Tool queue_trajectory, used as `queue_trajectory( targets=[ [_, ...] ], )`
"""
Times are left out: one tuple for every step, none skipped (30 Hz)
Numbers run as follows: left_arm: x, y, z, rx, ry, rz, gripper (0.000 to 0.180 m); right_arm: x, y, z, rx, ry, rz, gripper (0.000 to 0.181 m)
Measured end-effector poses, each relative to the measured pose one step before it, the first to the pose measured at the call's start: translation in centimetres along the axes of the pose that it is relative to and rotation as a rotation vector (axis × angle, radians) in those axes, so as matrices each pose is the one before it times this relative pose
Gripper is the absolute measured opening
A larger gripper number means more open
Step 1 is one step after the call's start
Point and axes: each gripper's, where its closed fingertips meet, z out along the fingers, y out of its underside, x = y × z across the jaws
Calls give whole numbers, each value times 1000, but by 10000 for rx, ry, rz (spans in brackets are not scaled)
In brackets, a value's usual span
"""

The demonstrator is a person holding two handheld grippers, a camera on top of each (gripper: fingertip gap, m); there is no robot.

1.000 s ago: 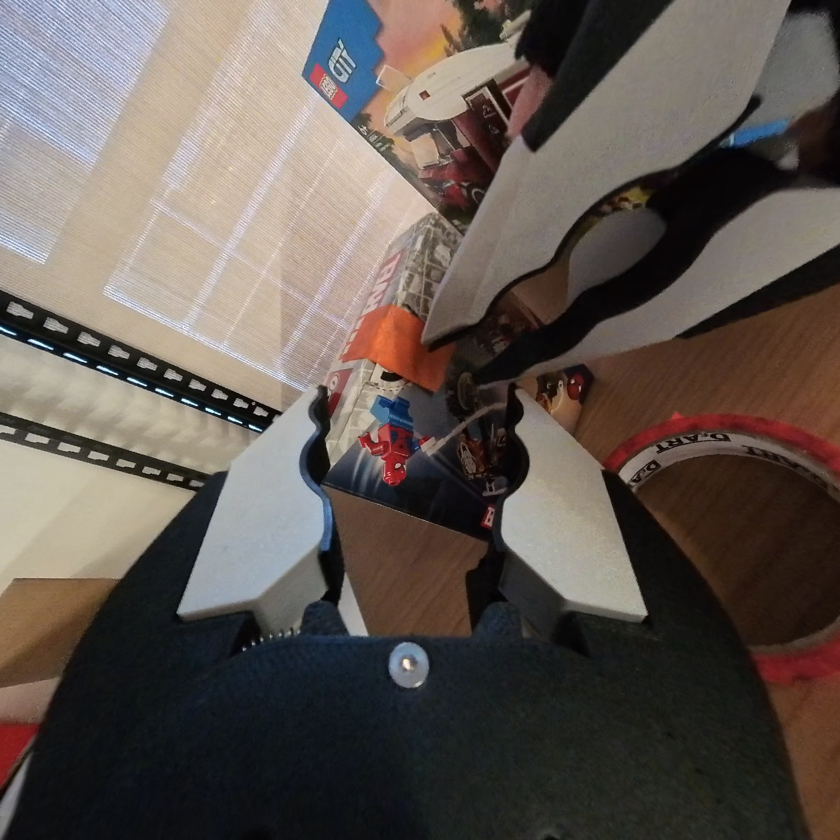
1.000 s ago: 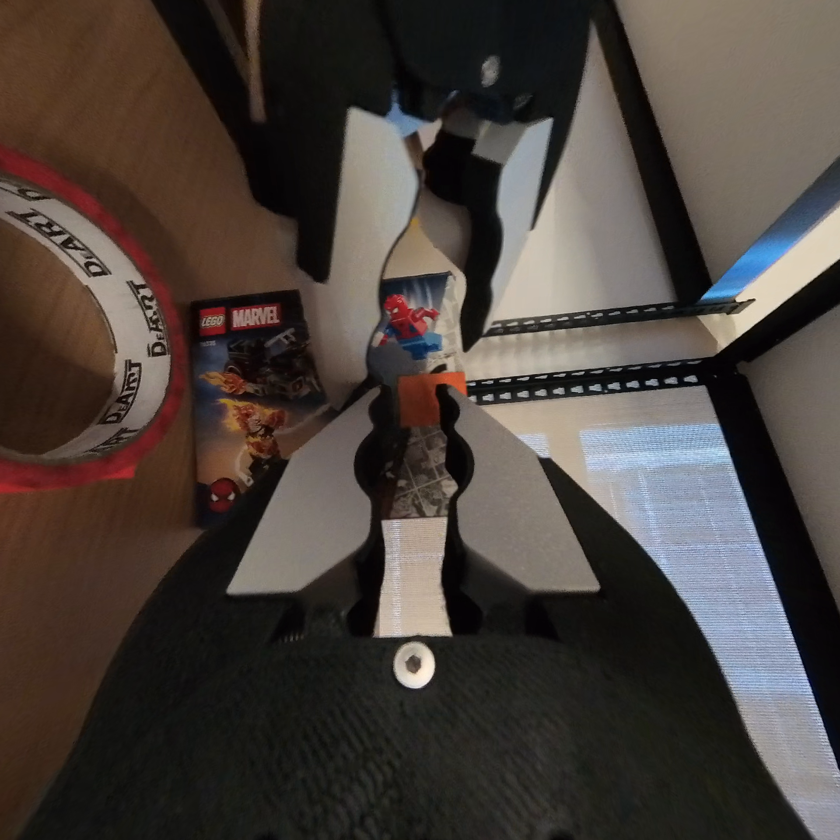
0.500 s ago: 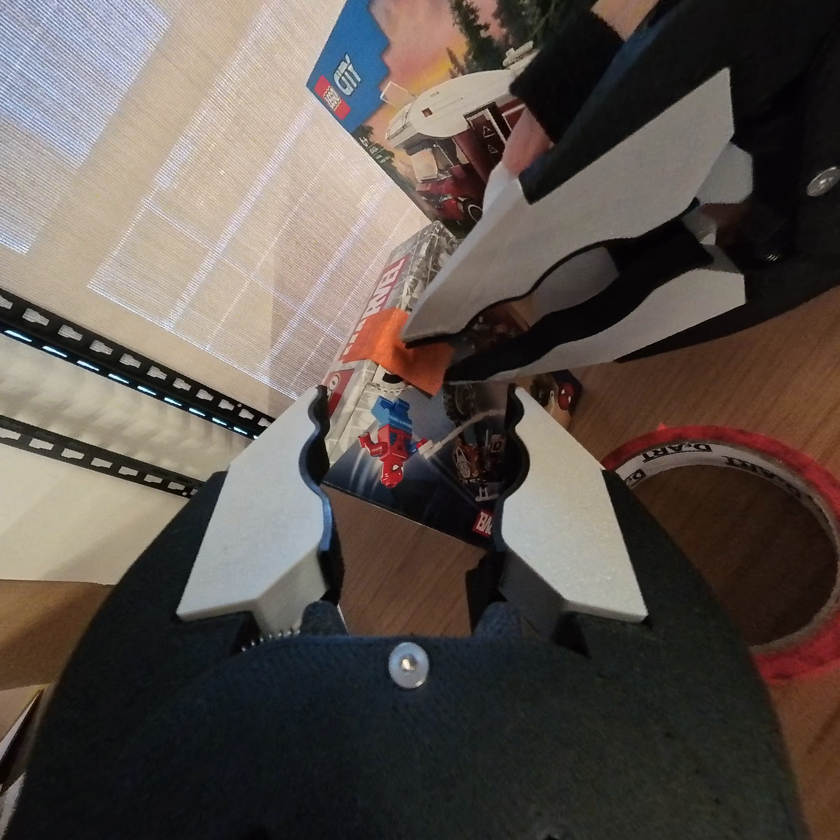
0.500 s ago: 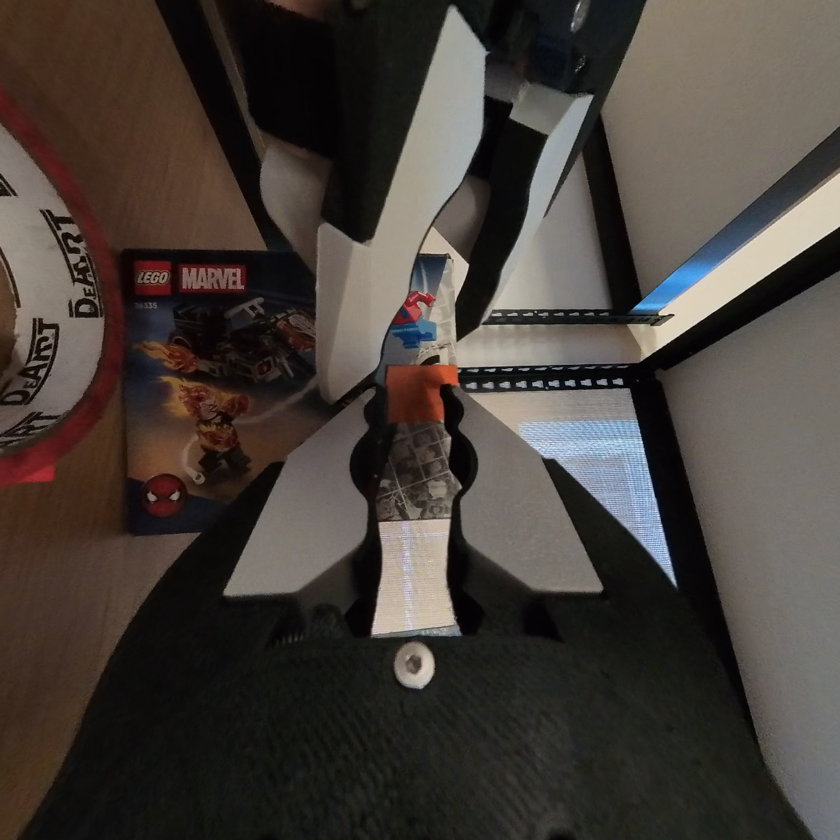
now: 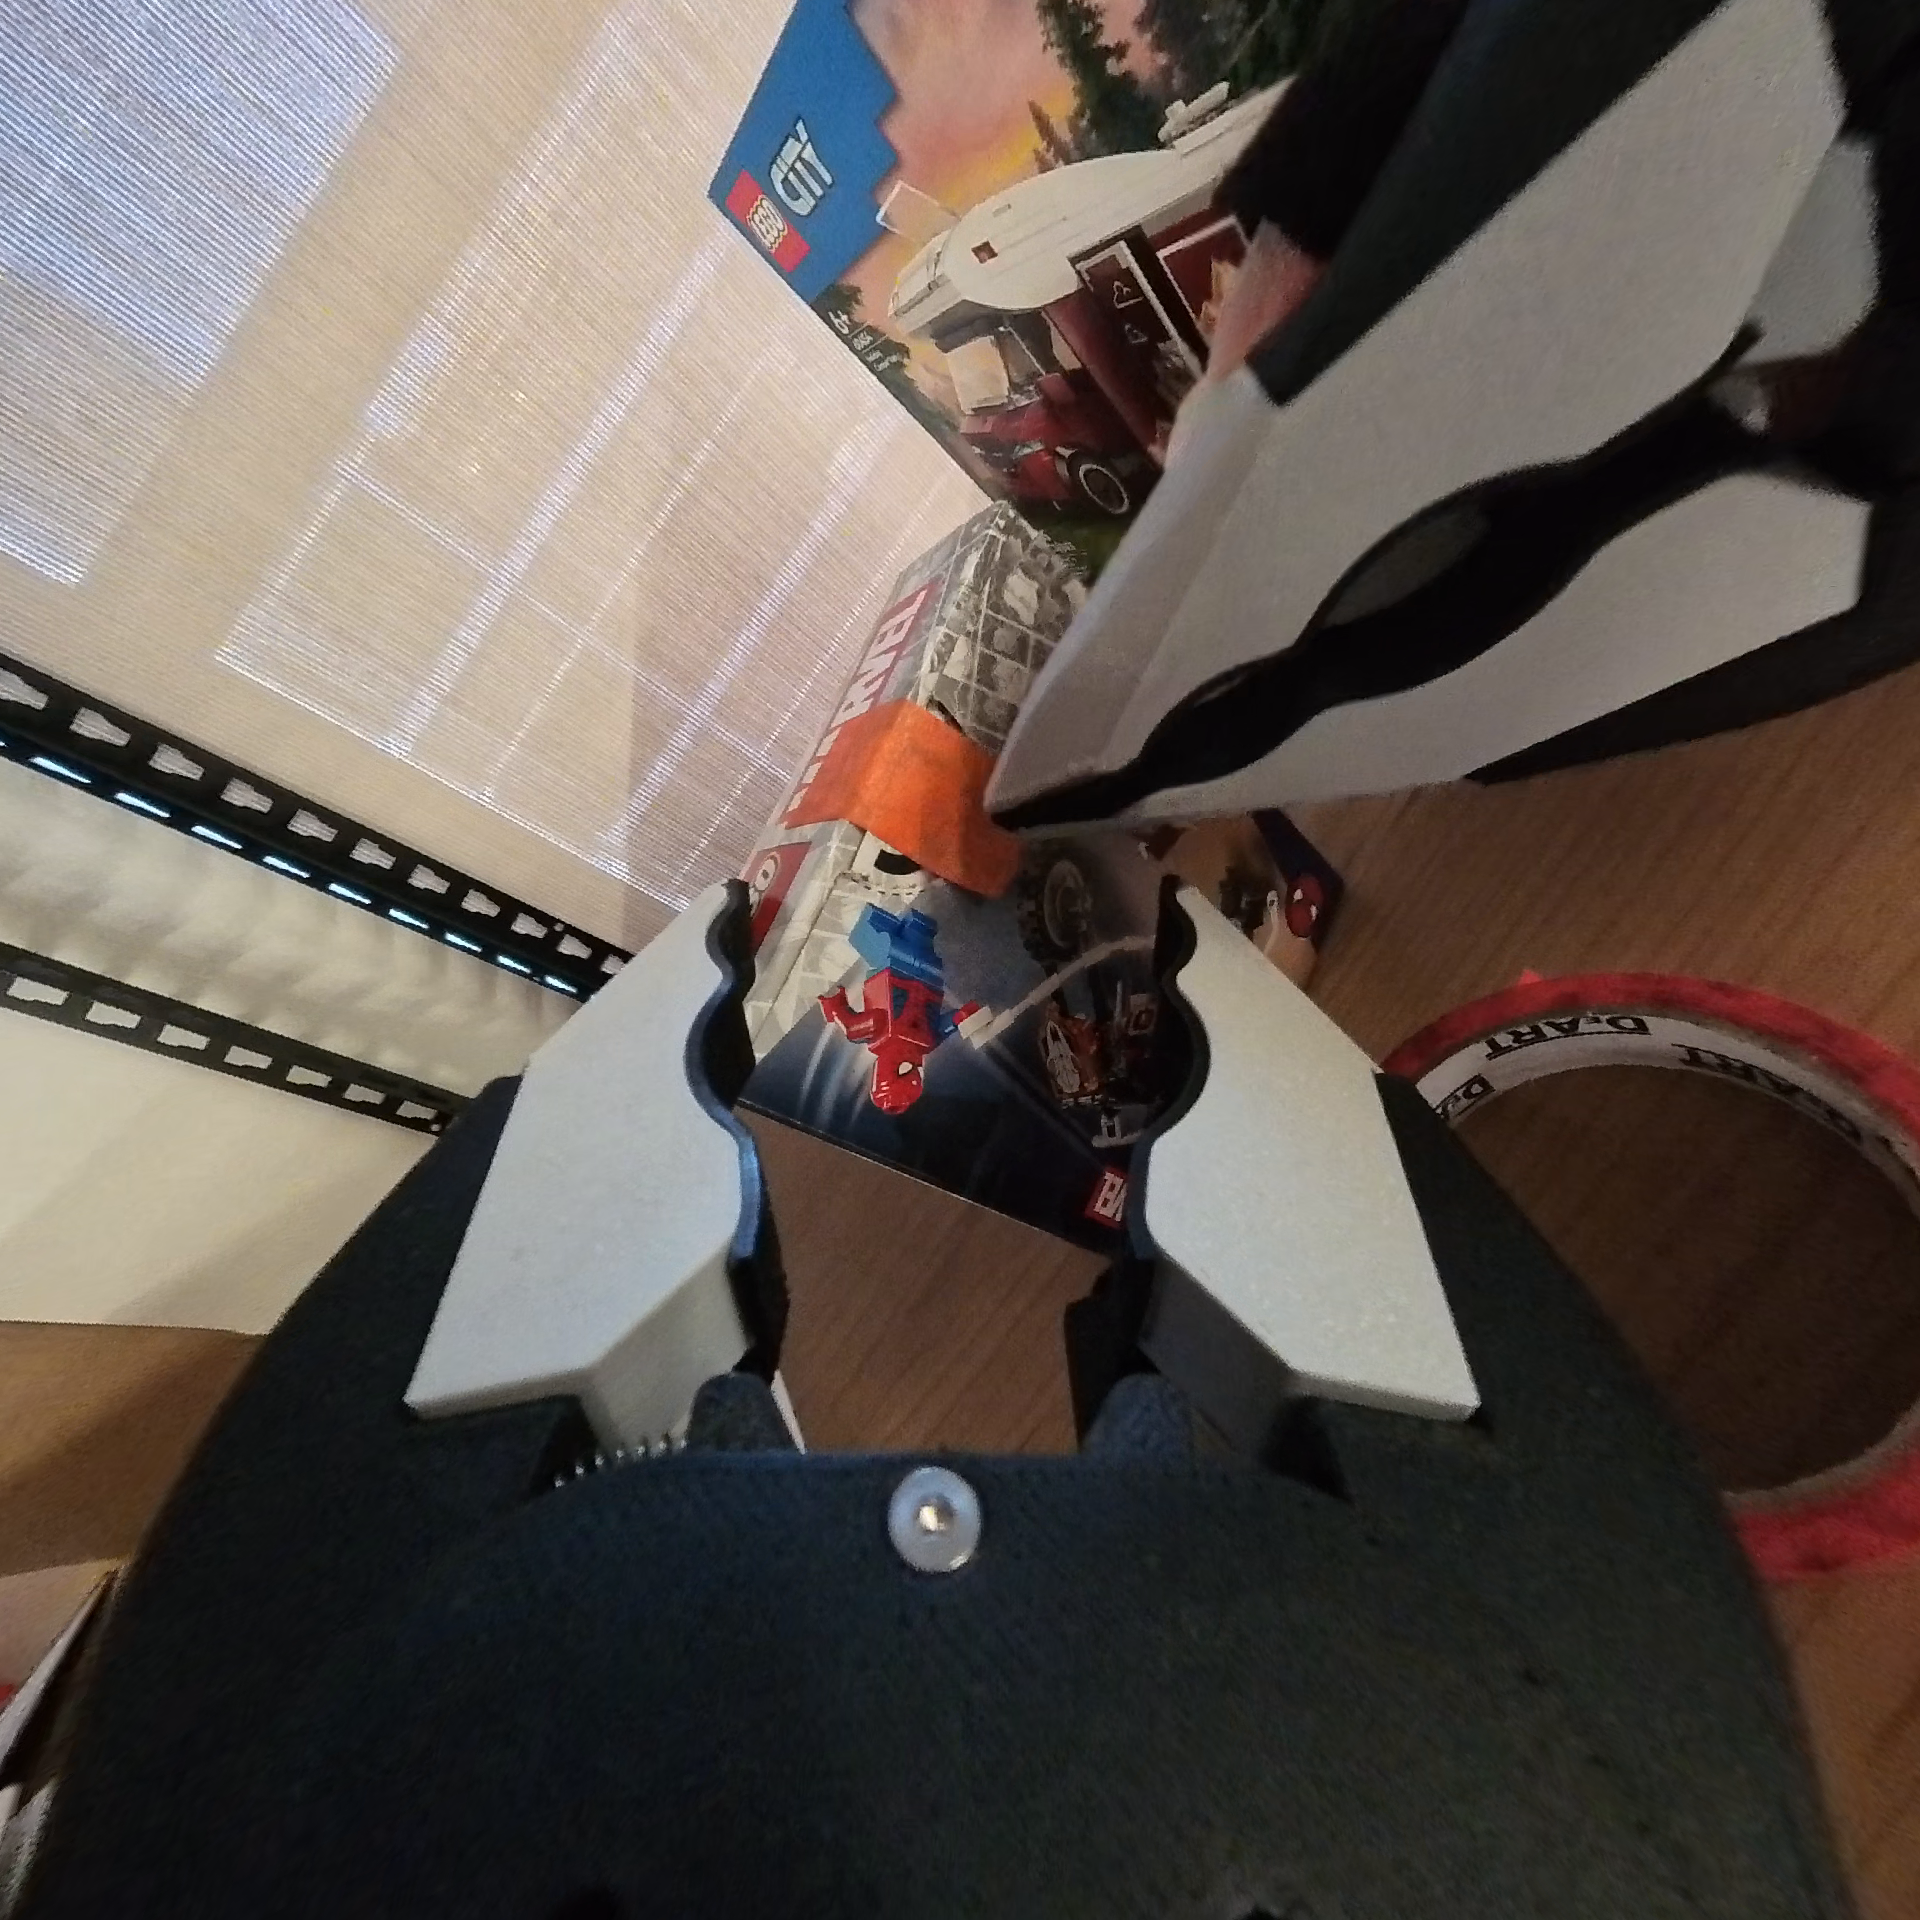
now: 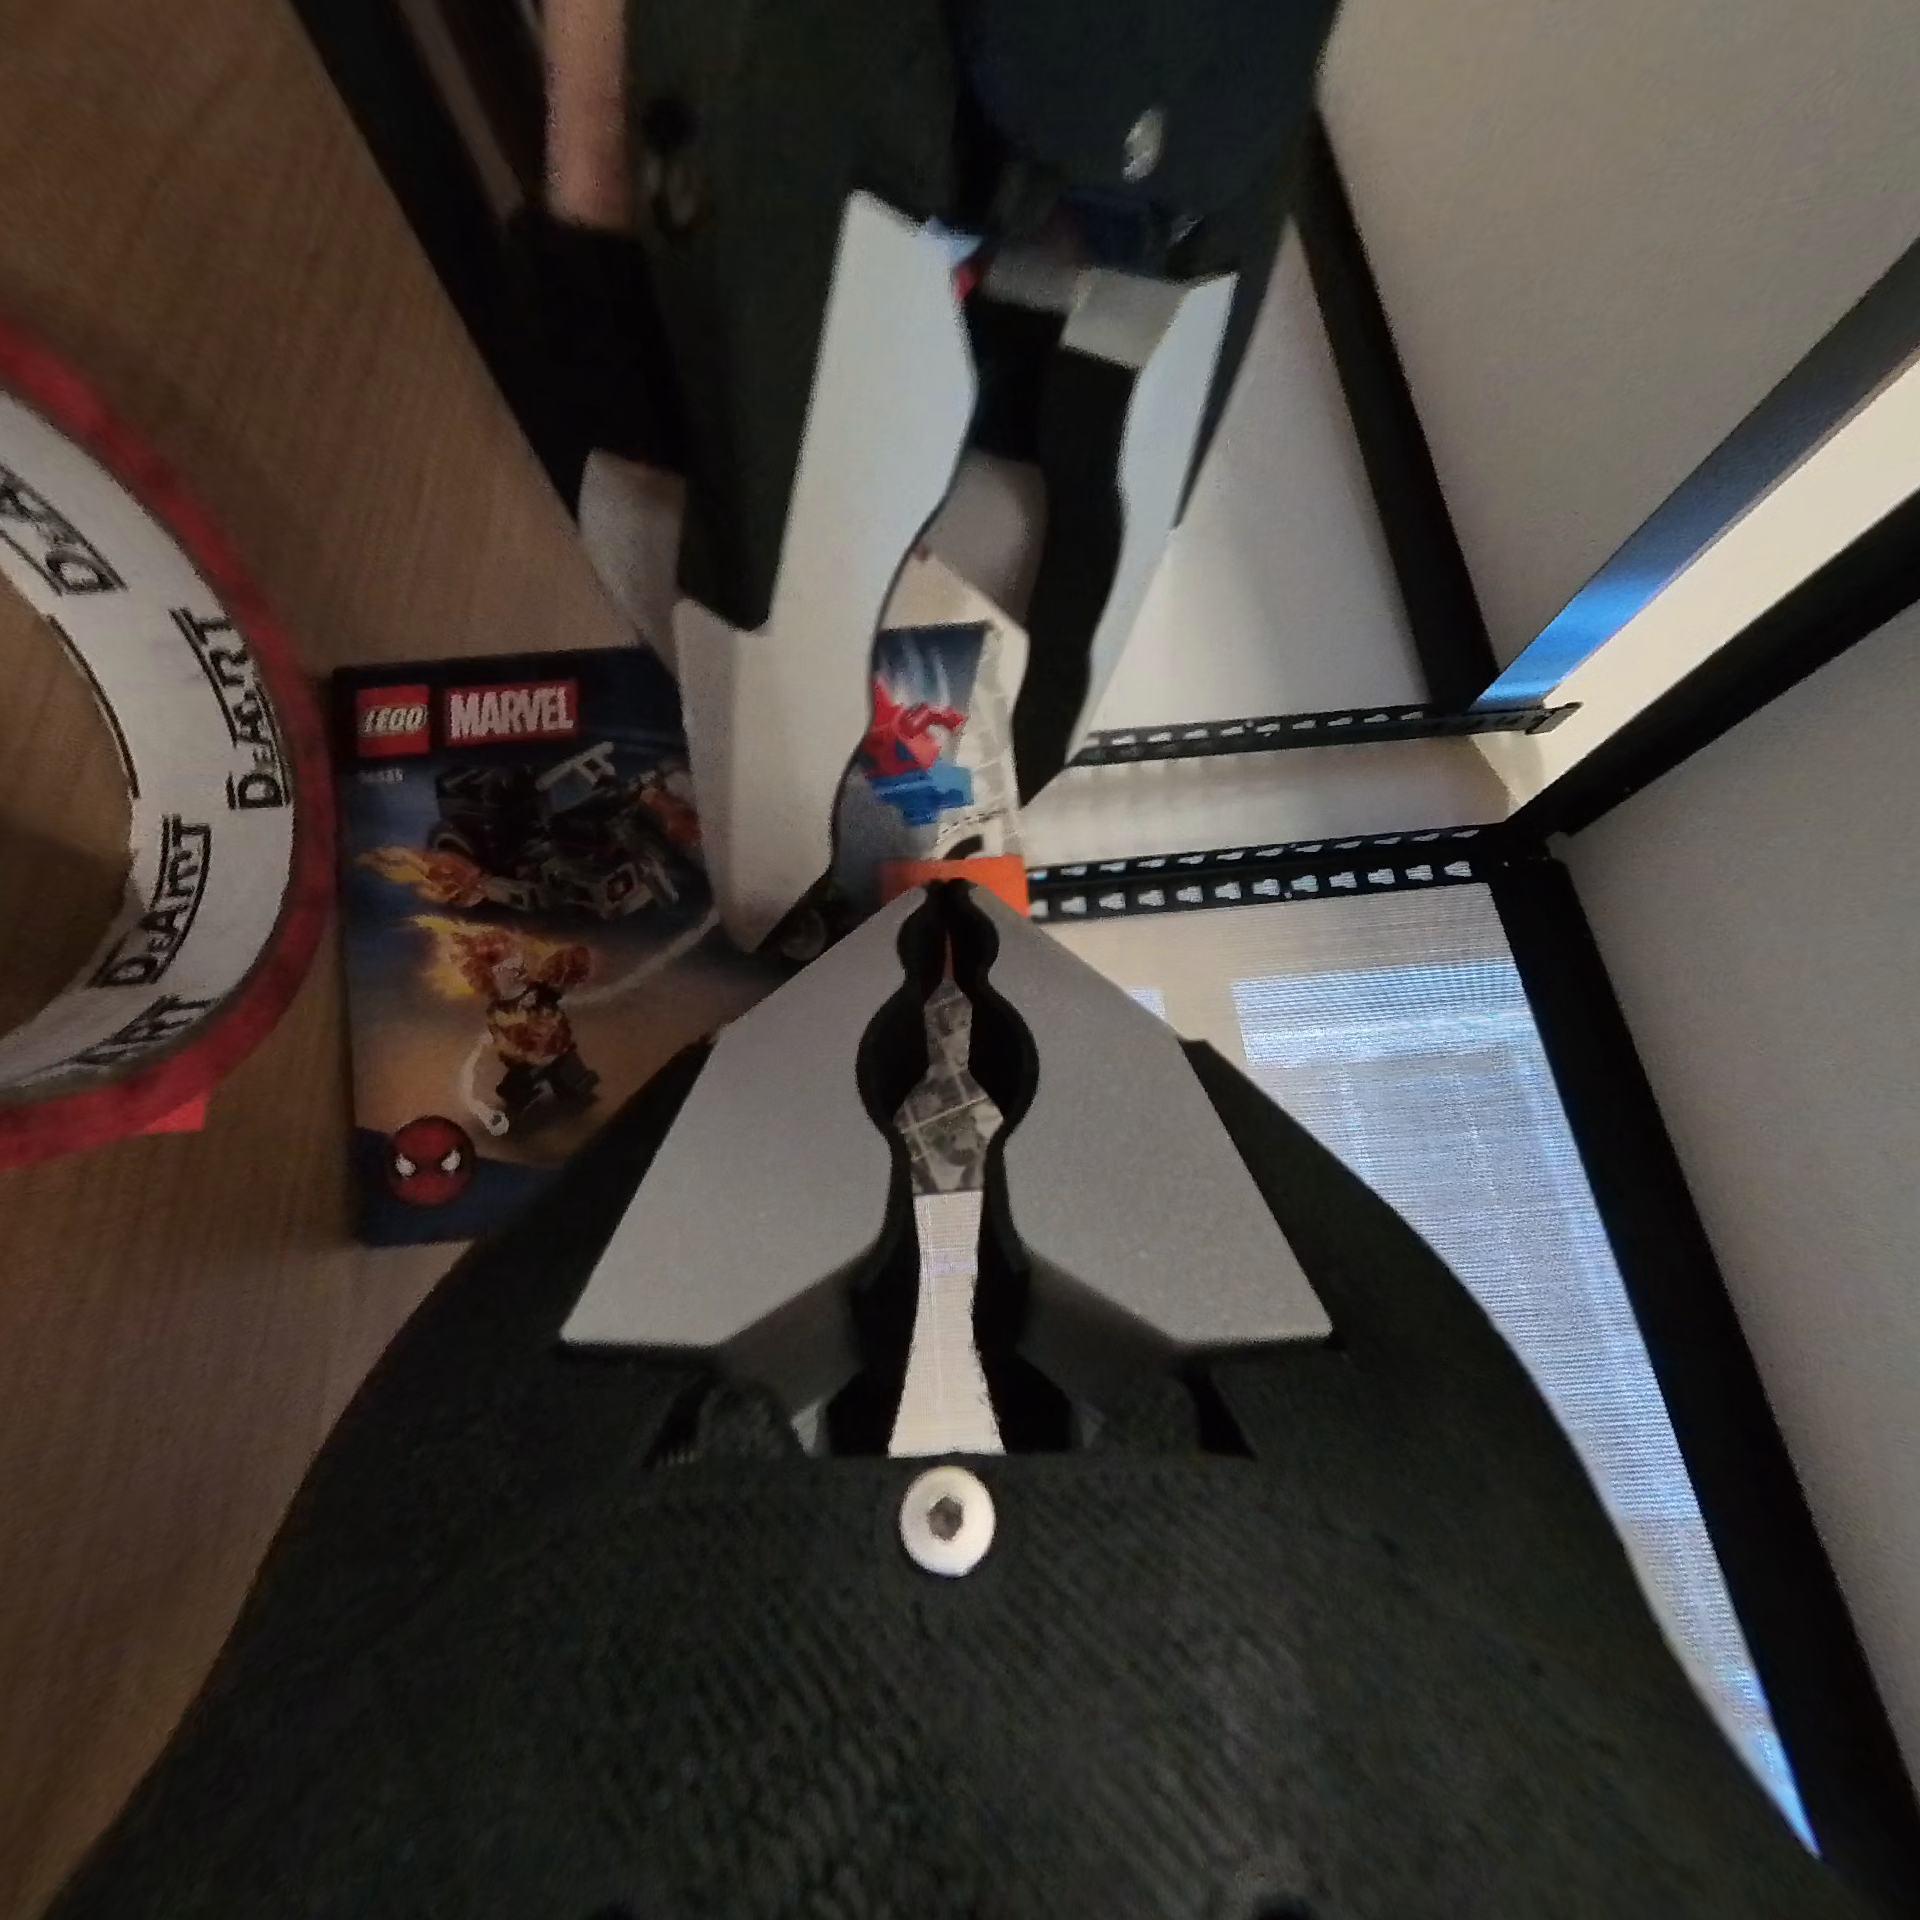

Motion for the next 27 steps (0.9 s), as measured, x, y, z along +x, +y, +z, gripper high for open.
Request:
queue_trajectory(
  targets=[
    [1,11,0,-3,-31,29,77,375,-363,-186,164,35,236,0],
    [6,18,-1,-10,-38,50,77,394,-168,-83,24,34,243,0],
    [-6,23,14,-16,-52,54,76,424,-22,-27,-55,52,199,0],
    [15,29,23,-27,-46,42,77,421,-104,-54,26,57,186,0],
    [37,21,41,-13,-27,28,77,214,-220,-100,123,-73,199,0],
    [4,2,10,17,-15,-7,78,-63,-149,-128,103,-211,139,0],
    [-3,-36,-23,42,21,-63,77,-213,-64,-128,102,-204,-68,0],
    [-16,-51,-39,42,46,-89,77,-290,195,-66,-36,-114,-264,0],
    [-9,-47,-59,23,46,-65,76,-253,463,46,-220,13,-270,6],
    [-1,-20,-30,4,28,-10,76,-392,425,138,-193,-24,-167,14],
    [-9,14,-15,-6,0,30,76,-519,160,200,-41,-93,-77,20],
    [-1,51,14,-26,-13,43,76,-447,46,227,-41,-56,-93,25],
    [-76,82,37,-40,-87,130,74,-212,0,217,-47,51,-177,22],
    [-7,7,25,-16,-41,94,74,-19,27,160,-44,127,-223,21],
    [80,3,5,-45,63,-65,76,38,74,153,-37,120,-130,21],
    [2,-4,-13,-14,11,31,76,-172,87,153,-25,-61,20,19],
    [38,-10,-22,6,32,25,77,-41,110,85,-30,-30,70,19],
    [15,-38,-33,26,46,-65,76,-6,199,86,-78,-6,14,20],
    [-1,-47,-51,44,52,-79,76,-42,252,96,-99,21,-78,20],
    [9,-20,-10,34,45,-66,76,-55,228,96,-84,49,-119,20],
    [-23,-23,-2,31,8,-30,76,-38,-75,23,82,65,-99,19],
    [-9,19,24,0,1,-2,76,-65,-3,32,-15,31,-118,18],
    [10,4,14,-11,-10,14,77,17,-6,10,-45,71,-144,17],
    [-2,2,-5,-15,-10,28,76,286,0,-60,-49,241,-141,10],
    [11,8,5,-11,-4,20,77,127,-61,-72,21,122,-143,4],
    [-12,2,0,6,-2,1,76,9,-56,-70,37,22,-30,0],
    [-6,-4,4,17,2,-13,76,157,17,-61,-7,80,71,0]
  ],
)
